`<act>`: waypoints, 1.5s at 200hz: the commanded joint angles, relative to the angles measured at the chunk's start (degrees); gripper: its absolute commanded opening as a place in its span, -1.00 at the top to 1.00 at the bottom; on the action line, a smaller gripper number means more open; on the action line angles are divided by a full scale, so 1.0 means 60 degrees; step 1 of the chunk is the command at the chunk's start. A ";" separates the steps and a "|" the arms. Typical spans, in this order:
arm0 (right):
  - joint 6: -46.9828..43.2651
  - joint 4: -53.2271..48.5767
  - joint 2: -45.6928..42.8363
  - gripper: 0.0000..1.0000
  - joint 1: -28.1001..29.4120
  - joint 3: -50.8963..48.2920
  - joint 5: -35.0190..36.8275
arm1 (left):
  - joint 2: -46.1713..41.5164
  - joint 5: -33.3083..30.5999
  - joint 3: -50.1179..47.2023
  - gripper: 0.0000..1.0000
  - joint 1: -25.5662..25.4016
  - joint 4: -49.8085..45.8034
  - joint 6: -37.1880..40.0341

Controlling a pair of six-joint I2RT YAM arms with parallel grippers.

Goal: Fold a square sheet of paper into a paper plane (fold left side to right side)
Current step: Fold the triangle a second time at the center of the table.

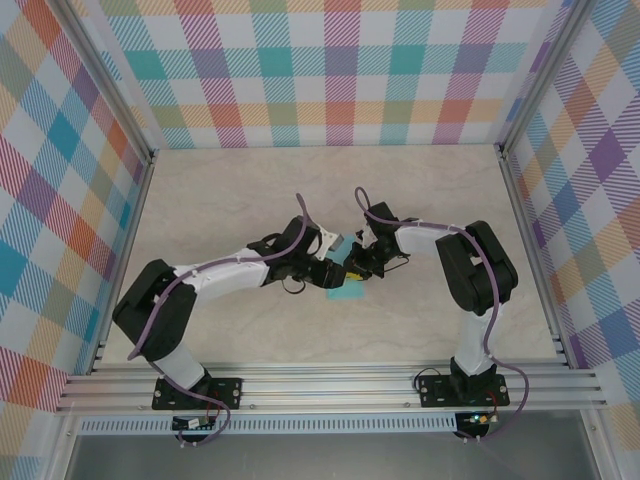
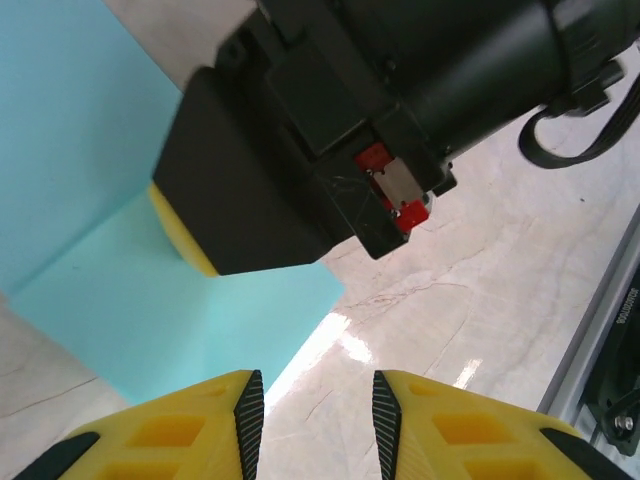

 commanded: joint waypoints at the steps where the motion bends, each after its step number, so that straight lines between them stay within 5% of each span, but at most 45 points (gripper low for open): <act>1: -0.0044 -0.0599 0.0445 0.79 0.0049 -0.0063 0.0634 | 0.0537 0.0839 0.0038 0.29 -0.0103 0.0270 -0.0266; 156: -0.0193 -0.0780 0.0396 0.79 0.0048 0.0123 0.0595 | 0.1581 0.0161 -0.0259 0.33 -0.0115 -0.0152 -0.0087; 300: -0.0787 -0.0446 -0.0915 0.99 0.0210 -0.0155 -0.0549 | 0.1598 0.0050 -0.0706 0.60 -0.0122 -0.0329 -0.0013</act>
